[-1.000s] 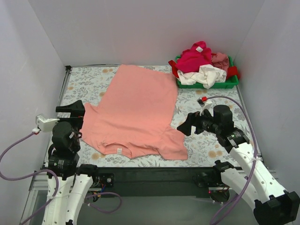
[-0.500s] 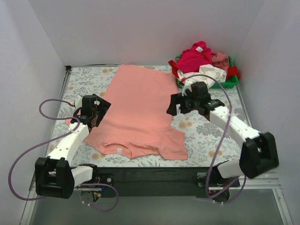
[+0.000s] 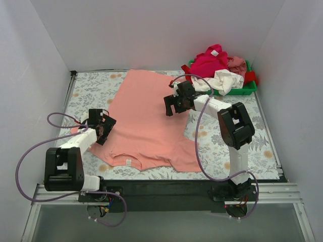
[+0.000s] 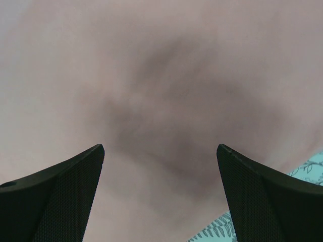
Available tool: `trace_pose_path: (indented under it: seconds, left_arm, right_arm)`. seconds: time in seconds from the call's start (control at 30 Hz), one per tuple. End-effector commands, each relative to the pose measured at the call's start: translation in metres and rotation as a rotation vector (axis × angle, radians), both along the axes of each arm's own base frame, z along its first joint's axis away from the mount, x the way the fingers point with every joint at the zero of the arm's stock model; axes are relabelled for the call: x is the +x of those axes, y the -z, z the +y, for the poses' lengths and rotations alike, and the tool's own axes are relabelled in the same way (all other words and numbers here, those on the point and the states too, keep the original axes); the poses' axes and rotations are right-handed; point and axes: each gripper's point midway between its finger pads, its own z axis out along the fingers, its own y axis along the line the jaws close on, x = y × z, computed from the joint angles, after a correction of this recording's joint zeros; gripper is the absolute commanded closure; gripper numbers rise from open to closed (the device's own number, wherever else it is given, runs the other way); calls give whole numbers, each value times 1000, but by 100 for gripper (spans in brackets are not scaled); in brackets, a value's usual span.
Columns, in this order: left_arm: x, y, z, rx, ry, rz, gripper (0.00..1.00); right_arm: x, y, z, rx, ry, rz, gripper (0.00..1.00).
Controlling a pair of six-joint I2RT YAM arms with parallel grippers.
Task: Fold and stack the t-shirts
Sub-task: Flatten the tshirt out
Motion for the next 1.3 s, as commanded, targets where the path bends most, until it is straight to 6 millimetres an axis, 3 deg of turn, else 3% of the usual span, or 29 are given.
trace_pose_path:
  seconds: [0.0, 0.03, 0.07, 0.13, 0.17, 0.27, 0.3, 0.37, 0.4, 0.43, 0.5, 0.57, 0.67, 0.7, 0.73, 0.77, 0.83, 0.87, 0.97, 1.03, 1.1, 1.17, 1.23, 1.27]
  left_arm:
    - [10, 3, 9, 48, 0, 12, 3]
    - [10, 6, 22, 56, -32, 25, 3]
    - [12, 8, 27, 58, -45, 32, 3]
    - [19, 14, 30, 57, -48, 53, 3]
    - [23, 15, 33, 61, -52, 57, 3]
    - [40, 18, 38, 93, -41, 59, 3]
    - [42, 29, 35, 83, -17, 90, 3]
    - [60, 26, 30, 75, 37, 81, 4]
    - [67, 30, 21, 33, 78, 82, 4]
    - [69, 43, 15, 10, 106, 113, 5]
    - [94, 38, 4, -28, 179, 77, 7]
    - [119, 36, -20, -117, 286, 32, 9]
    - [149, 35, -46, -133, 417, -8, 8]
    - [157, 36, -48, -129, 432, -14, 8]
    - [161, 38, -69, -132, 483, -15, 8]
    - [175, 39, -77, -138, 515, -28, 9]
    - [183, 35, -93, -152, 575, -48, 9]
    - [189, 33, -99, -151, 599, -65, 8]
    - [208, 17, -115, -122, 667, -116, 8]
    - [216, 0, -117, -100, 674, -147, 8]
    - [221, -13, -108, -45, 646, -165, 7]
    - [219, -34, -96, 10, 605, -169, 7]
    - [208, -33, -78, 68, 533, -118, 6]
    - [204, -49, -75, 82, 513, -134, 5]
  right_arm:
    - [-11, 7, -12, -47, 10, 9, 2]
    - [-19, 13, -14, -51, 9, 25, 2]
    - [-37, 30, -24, -70, 17, 75, 2]
    - [-53, 33, -27, -68, 25, 81, 2]
    - [-74, 46, -39, -96, 38, 118, 2]
    - [-110, 60, -41, -81, 45, 176, 2]
    - [-140, 71, -47, -97, 31, 212, 2]
    - [-165, 74, -44, -77, 34, 224, 2]
    - [-195, 81, -47, -98, 12, 242, 2]
    - [-210, 82, -45, -83, 34, 270, 2]
    - [-243, 77, -32, -72, -4, 264, 2]
    - [-274, 78, -27, -64, -10, 303, 2]
    - [-313, 49, 8, 15, -129, 286, 2]
    - [-316, 41, 16, 34, -153, 272, 2]
    - [-317, 31, 23, 52, -189, 249, 2]
    - [-314, 13, 35, 90, -210, 210, 2]
    - [-305, -3, 40, 104, -228, 149, 2]
    - [-297, -21, 47, 129, -234, 103, 2]
    - [-257, -44, 37, 88, -141, -22, 2]
    - [-237, -52, 29, 87, -94, -32, 2]
    - [-203, -60, 15, 105, -17, -29, 2]
    - [-171, -55, -8, 64, 70, -25, 2]
    - [-149, -55, -21, 42, 112, -41, 2]
    - [-133, -43, -35, 16, 159, -21, 2]
